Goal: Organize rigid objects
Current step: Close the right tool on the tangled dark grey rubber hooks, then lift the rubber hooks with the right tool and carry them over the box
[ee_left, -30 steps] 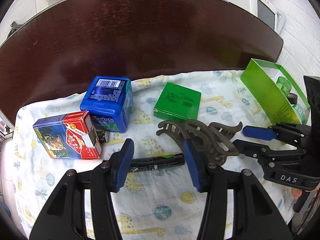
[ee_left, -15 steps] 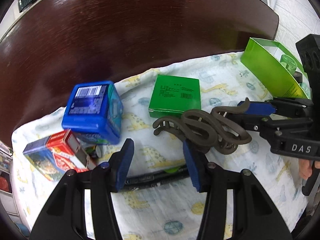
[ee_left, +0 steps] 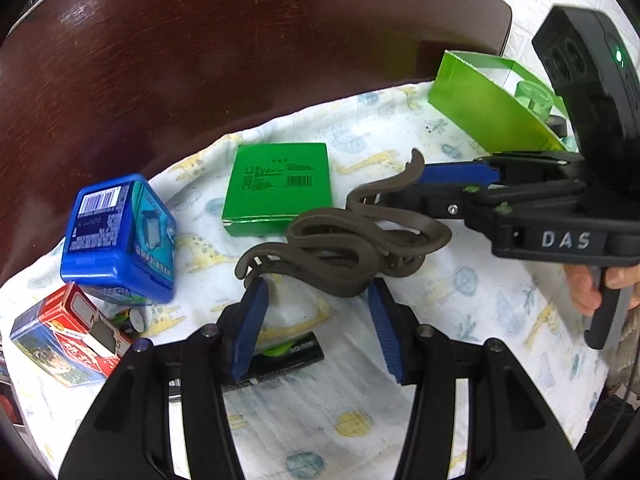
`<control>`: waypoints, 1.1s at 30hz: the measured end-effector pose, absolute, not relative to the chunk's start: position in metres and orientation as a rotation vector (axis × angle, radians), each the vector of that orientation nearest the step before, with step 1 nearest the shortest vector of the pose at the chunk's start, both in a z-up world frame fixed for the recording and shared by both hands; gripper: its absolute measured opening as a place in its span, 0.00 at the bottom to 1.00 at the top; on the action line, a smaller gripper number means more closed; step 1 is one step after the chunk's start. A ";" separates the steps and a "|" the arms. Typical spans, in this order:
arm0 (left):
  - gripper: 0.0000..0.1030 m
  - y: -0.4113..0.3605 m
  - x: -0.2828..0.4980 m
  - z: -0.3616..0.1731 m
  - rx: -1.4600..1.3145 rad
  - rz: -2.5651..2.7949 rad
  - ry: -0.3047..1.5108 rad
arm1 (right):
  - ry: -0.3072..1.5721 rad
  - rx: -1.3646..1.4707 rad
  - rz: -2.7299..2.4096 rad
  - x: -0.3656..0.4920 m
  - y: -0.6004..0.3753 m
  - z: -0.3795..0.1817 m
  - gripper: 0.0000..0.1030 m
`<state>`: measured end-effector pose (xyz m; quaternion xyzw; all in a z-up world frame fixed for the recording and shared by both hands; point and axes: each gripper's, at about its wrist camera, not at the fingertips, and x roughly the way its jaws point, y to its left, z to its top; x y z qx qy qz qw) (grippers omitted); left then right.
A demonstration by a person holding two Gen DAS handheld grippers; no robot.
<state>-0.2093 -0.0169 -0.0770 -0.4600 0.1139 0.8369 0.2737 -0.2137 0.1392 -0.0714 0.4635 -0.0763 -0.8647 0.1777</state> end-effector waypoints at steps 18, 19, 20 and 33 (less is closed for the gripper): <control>0.69 -0.037 -0.222 -0.074 -1.214 2.261 0.156 | -0.167 1.246 -2.396 -0.218 0.133 -0.076 0.48; 0.69 -0.034 -0.224 -0.075 -1.217 2.259 0.170 | -0.162 1.241 -2.402 -0.218 0.132 -0.075 0.48; 0.69 -0.032 -0.225 -0.076 -1.223 2.260 0.191 | -0.161 1.232 -2.401 -0.219 0.133 -0.075 0.48; 0.63 -0.029 -0.224 -0.071 -1.218 2.264 0.193 | -0.169 1.214 -2.359 -0.224 0.128 -0.072 0.47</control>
